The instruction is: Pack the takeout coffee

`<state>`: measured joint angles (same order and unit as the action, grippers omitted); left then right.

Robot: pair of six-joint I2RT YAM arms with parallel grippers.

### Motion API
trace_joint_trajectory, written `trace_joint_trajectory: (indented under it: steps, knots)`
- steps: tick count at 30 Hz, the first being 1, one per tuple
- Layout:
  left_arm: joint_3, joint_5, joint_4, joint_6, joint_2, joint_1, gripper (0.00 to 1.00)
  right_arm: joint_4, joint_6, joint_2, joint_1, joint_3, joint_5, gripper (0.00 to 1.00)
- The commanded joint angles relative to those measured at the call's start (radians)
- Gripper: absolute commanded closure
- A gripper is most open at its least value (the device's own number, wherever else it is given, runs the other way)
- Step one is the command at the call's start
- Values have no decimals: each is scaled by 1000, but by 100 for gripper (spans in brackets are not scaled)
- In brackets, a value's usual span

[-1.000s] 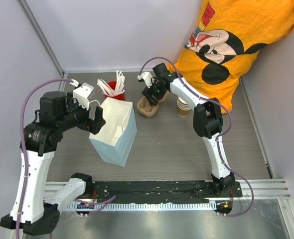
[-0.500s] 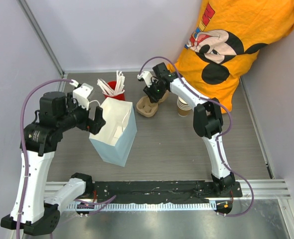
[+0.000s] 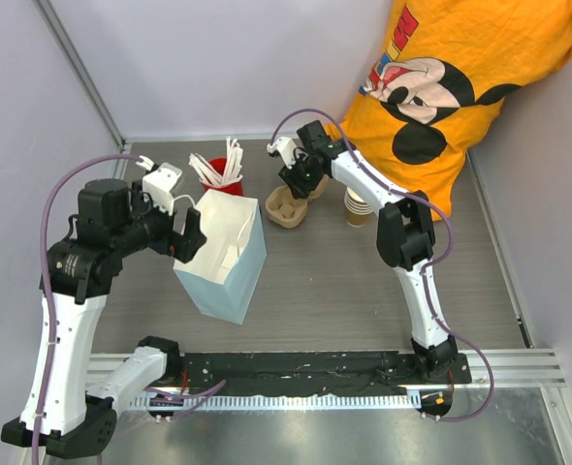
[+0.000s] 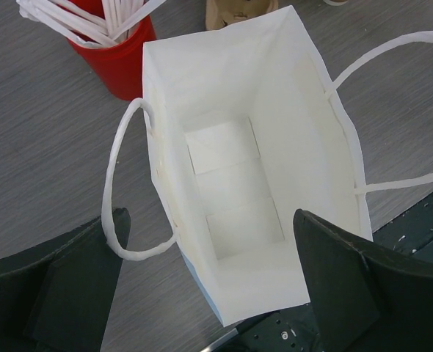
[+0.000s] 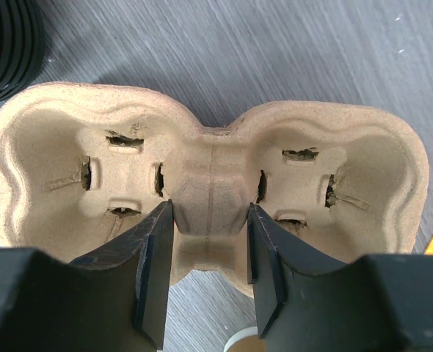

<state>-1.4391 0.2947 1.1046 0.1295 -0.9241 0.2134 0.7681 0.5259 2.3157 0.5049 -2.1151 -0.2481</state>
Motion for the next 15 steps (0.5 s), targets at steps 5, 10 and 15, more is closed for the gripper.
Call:
trace_joint_trajectory:
  steps: [5,10,15]
  knots:
    - [5,30,-23,-18,18,-8,1,-27,5,-124,7,-5,20,63]
    - [6,34,-23,-19,19,-8,1,-32,-1,-111,9,-5,21,60]
    - [14,35,-25,-22,25,-8,1,-38,-7,-69,12,9,24,56]
